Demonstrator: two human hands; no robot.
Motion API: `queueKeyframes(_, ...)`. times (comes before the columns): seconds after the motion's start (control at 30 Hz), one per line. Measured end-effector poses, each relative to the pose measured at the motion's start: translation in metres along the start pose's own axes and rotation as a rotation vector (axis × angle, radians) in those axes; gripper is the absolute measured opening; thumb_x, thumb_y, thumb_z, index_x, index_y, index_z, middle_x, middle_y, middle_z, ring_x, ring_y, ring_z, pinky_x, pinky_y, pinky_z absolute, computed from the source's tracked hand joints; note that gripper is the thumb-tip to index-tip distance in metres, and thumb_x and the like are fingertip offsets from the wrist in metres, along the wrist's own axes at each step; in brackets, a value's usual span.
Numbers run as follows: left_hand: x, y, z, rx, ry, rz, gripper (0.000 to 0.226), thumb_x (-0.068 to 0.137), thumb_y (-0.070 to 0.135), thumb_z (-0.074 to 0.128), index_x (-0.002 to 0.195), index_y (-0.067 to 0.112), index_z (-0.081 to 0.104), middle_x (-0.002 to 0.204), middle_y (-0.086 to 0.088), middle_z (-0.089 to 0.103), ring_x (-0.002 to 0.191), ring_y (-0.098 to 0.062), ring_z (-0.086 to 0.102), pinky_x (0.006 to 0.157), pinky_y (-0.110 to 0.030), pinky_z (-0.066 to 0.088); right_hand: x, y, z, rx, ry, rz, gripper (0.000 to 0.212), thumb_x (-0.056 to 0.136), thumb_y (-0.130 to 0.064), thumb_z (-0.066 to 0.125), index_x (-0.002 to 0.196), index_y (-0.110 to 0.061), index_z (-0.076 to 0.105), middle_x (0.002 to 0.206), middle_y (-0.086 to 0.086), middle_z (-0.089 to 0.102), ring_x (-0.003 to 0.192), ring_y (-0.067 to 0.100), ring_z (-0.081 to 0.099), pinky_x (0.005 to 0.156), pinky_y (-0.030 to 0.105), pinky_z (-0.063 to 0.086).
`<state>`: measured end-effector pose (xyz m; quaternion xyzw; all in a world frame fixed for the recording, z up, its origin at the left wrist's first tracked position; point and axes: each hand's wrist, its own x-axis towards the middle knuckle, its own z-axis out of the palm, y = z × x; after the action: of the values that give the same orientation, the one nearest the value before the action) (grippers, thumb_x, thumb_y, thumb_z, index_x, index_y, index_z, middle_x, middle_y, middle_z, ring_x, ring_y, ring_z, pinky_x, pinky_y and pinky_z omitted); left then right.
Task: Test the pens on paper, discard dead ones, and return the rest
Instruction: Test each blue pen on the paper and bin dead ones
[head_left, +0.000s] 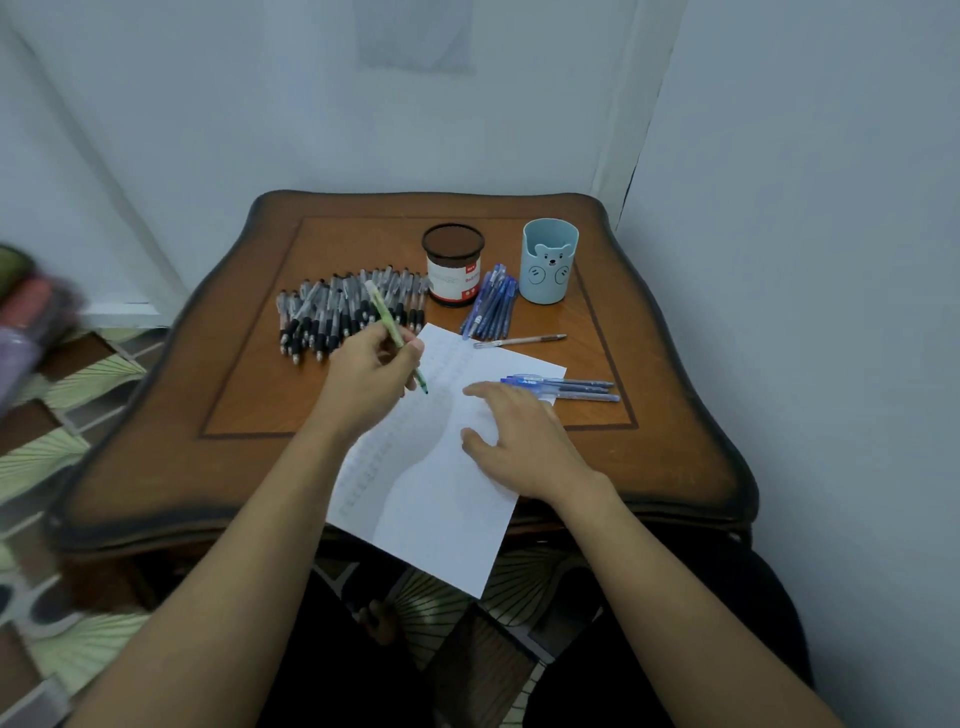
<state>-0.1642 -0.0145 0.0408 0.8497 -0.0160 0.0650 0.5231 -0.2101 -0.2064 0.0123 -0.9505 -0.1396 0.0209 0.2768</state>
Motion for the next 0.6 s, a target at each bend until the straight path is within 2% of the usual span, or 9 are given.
queueKeyframes(0.1, -0.014, 0.014, -0.035, 0.123, 0.091, 0.08, 0.022, 0.099, 0.036, 0.062, 0.087, 0.016, 0.063, 0.076, -0.007, 0.067, 0.07, -0.024, 0.064, 0.069, -0.042, 0.053, 0.01, -0.04, 0.0, 0.149, 0.091, 0.012, 0.048, 0.095, -0.034, 0.056, 0.142, -0.025, 0.048, 0.147, -0.007, 0.049, 0.136, 0.016, 0.039, 0.114, 0.047, 0.032)
queueKeyframes(0.2, -0.032, 0.014, -0.078, 0.271, 0.161, 0.118, 0.033, 0.095, 0.042, 0.065, 0.084, 0.011, 0.064, 0.075, -0.008, 0.066, 0.07, -0.024, 0.059, 0.062, -0.037, 0.046, 0.016, -0.084, 0.008, 0.292, 0.088, -0.009, 0.045, 0.094, -0.029, 0.056, 0.138, -0.025, 0.049, 0.144, -0.006, 0.051, 0.134, 0.016, 0.042, 0.112, 0.047, 0.035)
queueKeyframes(0.27, -0.049, 0.006, -0.108, 0.313, 0.189, 0.112, 0.031, 0.093, 0.042, 0.067, 0.077, 0.016, 0.062, 0.069, -0.003, 0.062, 0.065, -0.02, 0.055, 0.06, -0.033, 0.043, 0.016, -0.113, 0.019, 0.356, 0.044, -0.046, 0.045, 0.094, -0.026, 0.056, 0.138, -0.023, 0.05, 0.143, -0.006, 0.051, 0.132, 0.015, 0.044, 0.11, 0.042, 0.039)
queueKeyframes(0.33, -0.068, -0.007, -0.136, 0.355, 0.23, 0.107, 0.033, 0.091, 0.037, 0.07, 0.068, 0.022, 0.053, 0.063, 0.005, 0.057, 0.061, -0.013, 0.052, 0.056, -0.02, 0.038, 0.014, -0.143, 0.034, 0.399, -0.025, -0.087, 0.045, 0.095, -0.024, 0.056, 0.139, -0.022, 0.05, 0.142, -0.005, 0.051, 0.131, 0.013, 0.044, 0.107, 0.035, 0.041)
queueKeyframes(0.37, -0.078, -0.016, -0.149, 0.384, 0.25, 0.101, 0.036, 0.091, 0.035, 0.071, 0.066, 0.023, 0.049, 0.06, 0.006, 0.054, 0.06, -0.013, 0.051, 0.054, -0.018, 0.034, 0.012, -0.158, 0.044, 0.407, -0.06, -0.11, 0.045, 0.095, -0.023, 0.056, 0.139, -0.021, 0.051, 0.142, -0.005, 0.051, 0.13, 0.012, 0.044, 0.106, 0.033, 0.041)
queueKeyframes(0.47, -0.111, -0.045, -0.186, 0.467, 0.3, 0.042, 0.034, 0.091, 0.032, 0.071, 0.068, 0.02, 0.049, 0.058, 0.006, 0.051, 0.058, -0.011, 0.048, 0.055, -0.025, 0.03, 0.007, -0.2, 0.08, 0.387, -0.16, -0.194, 0.046, 0.094, -0.022, 0.057, 0.14, -0.02, 0.051, 0.141, -0.004, 0.052, 0.129, 0.011, 0.045, 0.106, 0.031, 0.041)
queueKeyframes(0.6, -0.159, -0.091, -0.228, 0.52, 0.357, -0.1, 0.032, 0.092, 0.029, 0.069, 0.068, 0.02, 0.049, 0.062, 0.007, 0.049, 0.06, -0.006, 0.044, 0.055, -0.021, 0.031, -0.001, -0.244, 0.134, 0.367, -0.301, -0.254, 0.045, 0.092, -0.018, 0.059, 0.137, -0.016, 0.053, 0.136, 0.001, 0.055, 0.124, 0.017, 0.05, 0.102, 0.032, 0.043)
